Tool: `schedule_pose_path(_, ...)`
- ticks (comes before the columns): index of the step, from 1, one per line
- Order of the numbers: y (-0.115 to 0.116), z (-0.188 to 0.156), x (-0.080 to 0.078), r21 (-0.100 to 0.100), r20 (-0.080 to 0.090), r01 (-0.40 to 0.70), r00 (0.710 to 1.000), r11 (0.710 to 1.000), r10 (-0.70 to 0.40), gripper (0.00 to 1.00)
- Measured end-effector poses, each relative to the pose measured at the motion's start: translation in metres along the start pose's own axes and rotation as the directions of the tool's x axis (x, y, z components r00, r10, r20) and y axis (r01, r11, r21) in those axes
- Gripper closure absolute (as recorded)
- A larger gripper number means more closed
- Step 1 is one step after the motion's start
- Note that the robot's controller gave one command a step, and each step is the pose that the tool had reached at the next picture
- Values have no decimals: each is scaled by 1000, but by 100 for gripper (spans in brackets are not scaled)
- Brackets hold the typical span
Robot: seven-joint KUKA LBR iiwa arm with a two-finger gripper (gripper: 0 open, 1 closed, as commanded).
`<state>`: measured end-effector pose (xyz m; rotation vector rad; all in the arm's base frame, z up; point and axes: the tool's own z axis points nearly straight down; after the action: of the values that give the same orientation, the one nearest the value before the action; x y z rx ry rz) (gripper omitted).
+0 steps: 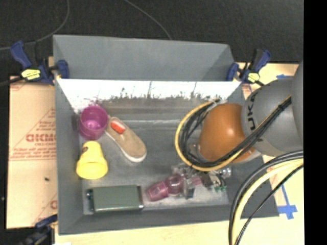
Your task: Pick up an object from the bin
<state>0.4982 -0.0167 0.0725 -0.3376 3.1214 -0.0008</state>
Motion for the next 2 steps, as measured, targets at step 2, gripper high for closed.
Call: schedule_pose_path(2,-2,2,-9,2,8,7,1000,1000,-7,100)
